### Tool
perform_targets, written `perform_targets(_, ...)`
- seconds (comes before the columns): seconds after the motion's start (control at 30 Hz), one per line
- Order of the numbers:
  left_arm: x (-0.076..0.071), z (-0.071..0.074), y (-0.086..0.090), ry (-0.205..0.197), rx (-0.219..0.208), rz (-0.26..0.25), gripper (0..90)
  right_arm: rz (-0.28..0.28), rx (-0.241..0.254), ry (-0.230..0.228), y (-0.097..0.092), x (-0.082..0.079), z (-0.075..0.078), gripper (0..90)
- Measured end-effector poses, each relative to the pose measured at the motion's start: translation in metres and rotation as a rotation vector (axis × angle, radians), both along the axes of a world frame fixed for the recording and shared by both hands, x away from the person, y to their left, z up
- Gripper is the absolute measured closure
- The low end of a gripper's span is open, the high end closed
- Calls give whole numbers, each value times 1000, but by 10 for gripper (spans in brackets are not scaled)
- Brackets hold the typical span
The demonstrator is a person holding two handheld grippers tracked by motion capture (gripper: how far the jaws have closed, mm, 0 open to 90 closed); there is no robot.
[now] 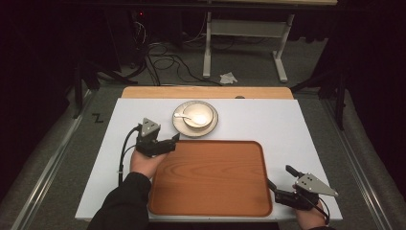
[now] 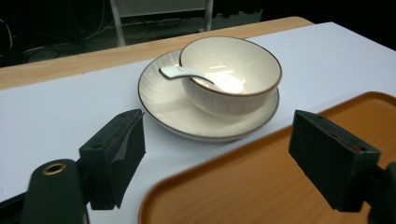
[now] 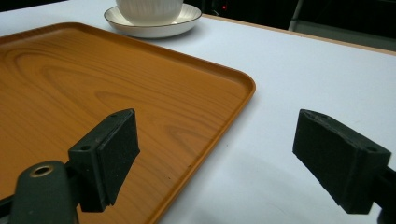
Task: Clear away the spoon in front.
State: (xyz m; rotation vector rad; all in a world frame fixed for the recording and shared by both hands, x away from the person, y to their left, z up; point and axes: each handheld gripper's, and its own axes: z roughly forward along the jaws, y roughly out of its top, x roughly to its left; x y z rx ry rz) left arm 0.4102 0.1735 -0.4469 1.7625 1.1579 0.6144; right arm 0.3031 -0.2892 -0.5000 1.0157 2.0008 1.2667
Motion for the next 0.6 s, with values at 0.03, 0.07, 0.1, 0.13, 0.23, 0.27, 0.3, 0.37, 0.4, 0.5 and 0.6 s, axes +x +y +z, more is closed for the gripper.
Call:
perform_targets(0.03,9,1,-2,-11,15,6,249,-7,4,2,-1,0,0,151)
perform_targets(0.07,14,1,-3,-6,6,7,264,-5,4,-1,-2,0,0,152)
perform_targets(0.1,19,1,-3,-1,-4,9,279,-8,7,2,-3,-1,0,152)
perform_targets(0.13,23,2,-4,-2,-8,15,292,-9,6,0,-3,-1,0,152)
perform_targets(0.23,33,3,-6,-11,-27,25,363,-10,10,1,-3,-1,0,152)
perform_targets(0.27,37,3,-8,-13,-25,28,379,-9,9,2,-2,-1,0,151)
perform_targets(0.3,40,3,-9,-13,-20,32,400,-8,7,2,-2,-1,0,152)
perform_targets(0.37,46,4,-10,-12,-19,33,463,-5,6,3,-1,-1,0,152)
perform_targets(0.4,49,4,-10,-8,-22,36,504,-5,7,3,-1,-1,-1,152)
perform_targets(0.5,60,6,-10,4,-41,34,656,-4,10,3,-1,0,-1,152)
perform_targets(0.6,70,6,-11,22,-68,41,796,-1,12,3,-1,-1,-1,152)
